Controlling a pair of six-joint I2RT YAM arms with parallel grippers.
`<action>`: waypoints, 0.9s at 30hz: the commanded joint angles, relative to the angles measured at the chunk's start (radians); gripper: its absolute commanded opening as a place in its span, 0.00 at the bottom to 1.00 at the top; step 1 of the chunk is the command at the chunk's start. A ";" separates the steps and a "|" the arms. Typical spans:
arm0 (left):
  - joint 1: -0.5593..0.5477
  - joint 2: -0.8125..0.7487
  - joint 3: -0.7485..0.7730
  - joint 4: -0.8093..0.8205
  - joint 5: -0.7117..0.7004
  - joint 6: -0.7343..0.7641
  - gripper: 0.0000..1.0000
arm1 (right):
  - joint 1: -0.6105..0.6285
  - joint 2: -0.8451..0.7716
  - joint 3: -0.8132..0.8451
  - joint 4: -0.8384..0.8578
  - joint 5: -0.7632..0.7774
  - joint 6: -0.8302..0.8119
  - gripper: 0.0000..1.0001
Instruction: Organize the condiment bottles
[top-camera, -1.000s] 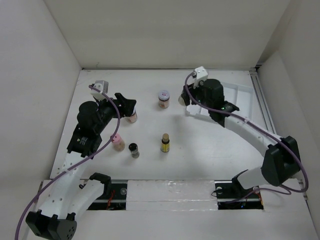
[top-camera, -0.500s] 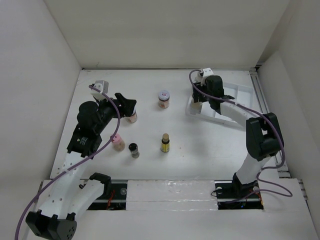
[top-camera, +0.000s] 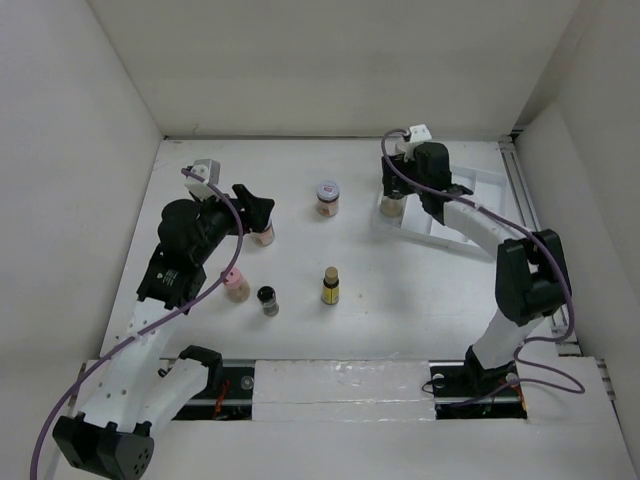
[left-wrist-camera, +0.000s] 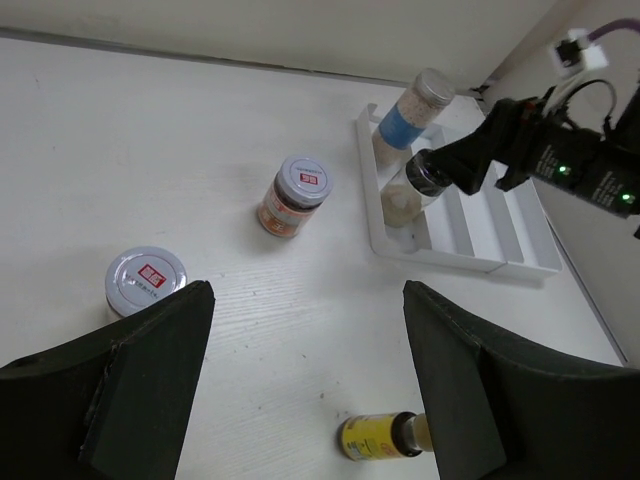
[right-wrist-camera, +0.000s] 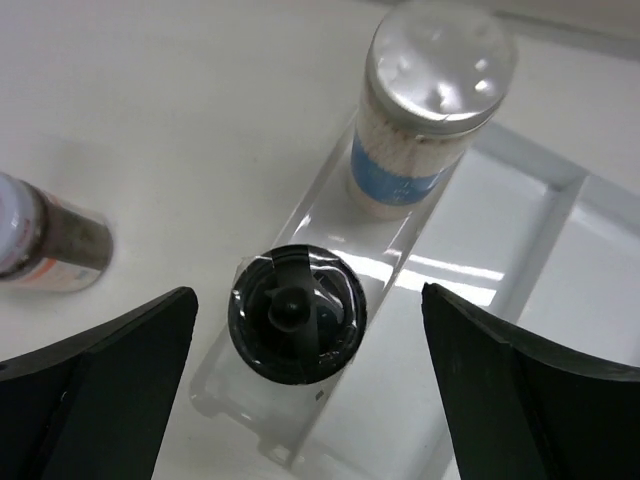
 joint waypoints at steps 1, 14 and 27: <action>-0.002 -0.004 0.013 0.029 0.006 -0.005 0.73 | 0.036 -0.154 0.056 0.049 0.056 -0.008 1.00; -0.002 -0.016 0.013 0.019 -0.034 -0.005 0.74 | 0.233 0.120 0.235 0.004 -0.186 -0.040 0.94; -0.002 -0.016 0.013 0.019 -0.021 -0.005 0.74 | 0.242 0.329 0.410 -0.085 -0.214 -0.068 1.00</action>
